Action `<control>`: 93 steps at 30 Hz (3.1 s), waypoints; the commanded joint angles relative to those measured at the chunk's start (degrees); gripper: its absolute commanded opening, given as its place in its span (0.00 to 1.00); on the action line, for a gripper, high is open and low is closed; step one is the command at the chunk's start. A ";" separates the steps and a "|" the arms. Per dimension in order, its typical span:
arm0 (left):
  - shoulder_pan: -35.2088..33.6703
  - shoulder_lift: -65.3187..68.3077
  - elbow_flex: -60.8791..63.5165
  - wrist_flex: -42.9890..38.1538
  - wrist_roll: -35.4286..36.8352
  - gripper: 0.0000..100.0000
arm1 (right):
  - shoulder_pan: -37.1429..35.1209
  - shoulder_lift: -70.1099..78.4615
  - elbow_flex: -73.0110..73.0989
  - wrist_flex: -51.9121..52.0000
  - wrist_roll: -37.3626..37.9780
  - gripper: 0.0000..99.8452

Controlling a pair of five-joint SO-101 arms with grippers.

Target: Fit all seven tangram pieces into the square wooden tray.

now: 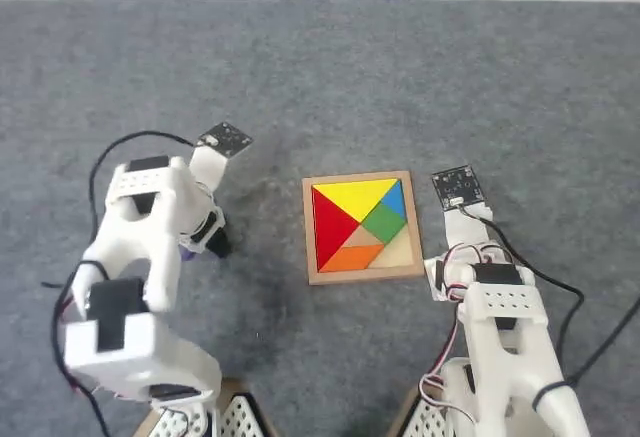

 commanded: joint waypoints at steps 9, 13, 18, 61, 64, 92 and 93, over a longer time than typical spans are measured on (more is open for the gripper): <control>0.44 3.16 -2.86 2.81 -0.53 0.11 | -0.40 -2.15 -0.44 -0.75 0.70 0.01; 0.44 0.53 -2.86 2.99 -0.70 0.05 | -0.40 -2.15 -0.44 -0.75 0.70 0.01; 1.76 -10.02 -6.20 11.60 -0.70 0.01 | -0.40 -1.98 -0.44 -0.84 0.70 0.01; 49.58 10.73 -26.59 1.23 46.15 0.02 | -0.31 -2.15 -0.44 -0.92 0.44 0.01; 50.20 10.73 -26.59 2.11 46.07 0.02 | -0.31 -2.15 -0.44 -0.92 0.53 0.01; 49.76 3.60 -25.36 5.54 45.80 0.14 | -0.31 -2.07 -0.44 -1.01 0.62 0.01; 50.29 2.99 -25.01 5.63 45.80 0.14 | -0.31 -2.07 -0.44 -1.01 0.62 0.01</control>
